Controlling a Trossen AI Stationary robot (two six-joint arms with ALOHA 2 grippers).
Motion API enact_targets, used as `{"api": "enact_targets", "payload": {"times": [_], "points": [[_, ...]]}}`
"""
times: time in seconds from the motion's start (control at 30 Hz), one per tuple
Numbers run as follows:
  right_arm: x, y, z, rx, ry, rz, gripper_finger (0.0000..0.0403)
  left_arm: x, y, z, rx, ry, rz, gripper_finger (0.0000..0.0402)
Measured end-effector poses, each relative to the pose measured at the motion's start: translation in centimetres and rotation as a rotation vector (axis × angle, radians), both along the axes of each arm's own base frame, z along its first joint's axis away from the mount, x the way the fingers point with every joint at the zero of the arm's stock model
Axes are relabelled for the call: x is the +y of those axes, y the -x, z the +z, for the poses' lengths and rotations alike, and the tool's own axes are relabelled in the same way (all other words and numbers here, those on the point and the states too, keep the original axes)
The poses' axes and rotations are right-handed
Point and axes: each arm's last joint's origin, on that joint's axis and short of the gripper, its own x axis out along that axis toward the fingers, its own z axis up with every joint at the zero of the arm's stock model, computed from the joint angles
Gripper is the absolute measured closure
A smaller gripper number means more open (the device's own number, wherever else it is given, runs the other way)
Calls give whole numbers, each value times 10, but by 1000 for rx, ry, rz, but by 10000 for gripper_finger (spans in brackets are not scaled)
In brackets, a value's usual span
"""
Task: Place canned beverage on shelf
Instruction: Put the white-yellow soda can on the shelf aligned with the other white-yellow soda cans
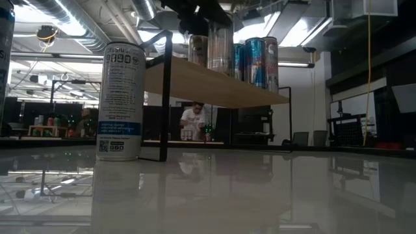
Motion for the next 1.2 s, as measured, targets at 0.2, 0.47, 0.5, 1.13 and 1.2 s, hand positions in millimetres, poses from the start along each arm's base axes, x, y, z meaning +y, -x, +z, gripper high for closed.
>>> {"api": "enact_targets", "payload": {"times": [0.2, 0.47, 0.5, 1.13, 1.2], "points": [[0, 1, -3, 36, -1, 0, 15, 0, 1, 1, 1, -6, -3, 77], [0, 1, -4, 40, -1, 0, 15, -4, 3, 6, 4, -8, -14, 76], [0, 1, -4, 40, -1, 0, 15, -5, 3, 7, 9, -7, -17, 77], [-1, 2, -7, 77, 8, -27, 15, -19, 5, 25, 51, -9, -58, 79], [-1, 3, -8, 89, 10, -33, 15, -18, 6, 24, 69, -17, -42, 79]]}}
